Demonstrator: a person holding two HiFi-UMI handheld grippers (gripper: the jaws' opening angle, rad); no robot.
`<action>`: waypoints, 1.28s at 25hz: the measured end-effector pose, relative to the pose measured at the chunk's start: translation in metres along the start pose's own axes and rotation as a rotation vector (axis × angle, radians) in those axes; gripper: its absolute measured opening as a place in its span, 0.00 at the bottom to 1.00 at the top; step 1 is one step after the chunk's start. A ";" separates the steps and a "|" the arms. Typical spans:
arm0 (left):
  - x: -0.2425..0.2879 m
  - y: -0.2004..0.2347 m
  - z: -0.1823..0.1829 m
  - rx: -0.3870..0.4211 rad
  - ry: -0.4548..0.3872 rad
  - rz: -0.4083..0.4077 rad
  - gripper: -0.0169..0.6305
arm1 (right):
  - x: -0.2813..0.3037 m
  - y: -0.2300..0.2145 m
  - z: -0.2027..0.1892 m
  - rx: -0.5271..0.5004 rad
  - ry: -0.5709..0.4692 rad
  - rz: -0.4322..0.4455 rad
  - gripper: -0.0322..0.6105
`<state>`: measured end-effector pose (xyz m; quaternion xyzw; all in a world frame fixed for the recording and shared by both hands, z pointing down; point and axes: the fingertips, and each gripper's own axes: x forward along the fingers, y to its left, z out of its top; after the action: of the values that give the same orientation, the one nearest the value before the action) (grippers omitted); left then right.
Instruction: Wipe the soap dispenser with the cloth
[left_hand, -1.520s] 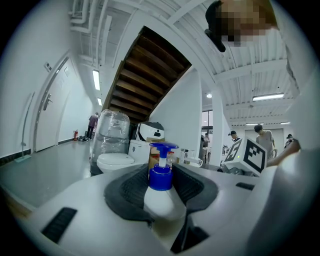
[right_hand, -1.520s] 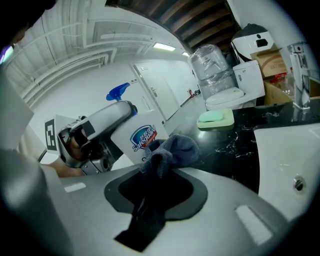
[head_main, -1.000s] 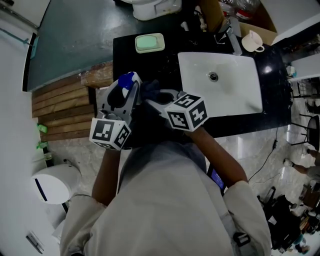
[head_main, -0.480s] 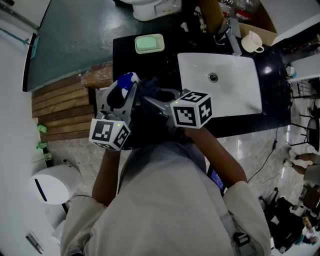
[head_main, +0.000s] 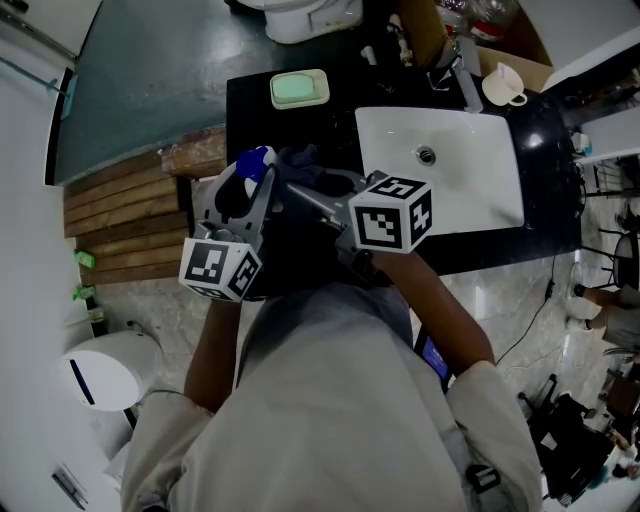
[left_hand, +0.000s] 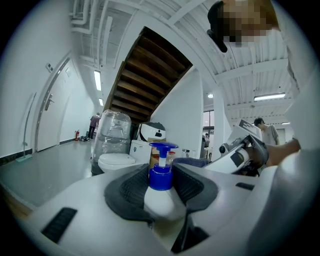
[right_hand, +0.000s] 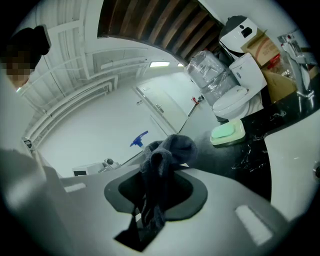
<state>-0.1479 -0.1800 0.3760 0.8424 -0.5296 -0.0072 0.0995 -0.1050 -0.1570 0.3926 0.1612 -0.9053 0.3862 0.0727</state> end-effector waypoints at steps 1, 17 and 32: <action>0.000 0.000 0.000 0.000 0.000 -0.001 0.25 | -0.001 0.000 0.003 -0.003 -0.005 0.001 0.17; 0.000 -0.009 -0.003 0.053 0.004 -0.025 0.25 | -0.009 0.009 0.057 -0.112 -0.100 0.003 0.17; 0.001 -0.010 -0.004 0.057 0.002 -0.037 0.25 | 0.011 0.000 0.056 -0.193 -0.062 0.001 0.17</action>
<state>-0.1385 -0.1761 0.3781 0.8544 -0.5140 0.0066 0.0759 -0.1155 -0.1998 0.3570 0.1652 -0.9402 0.2919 0.0596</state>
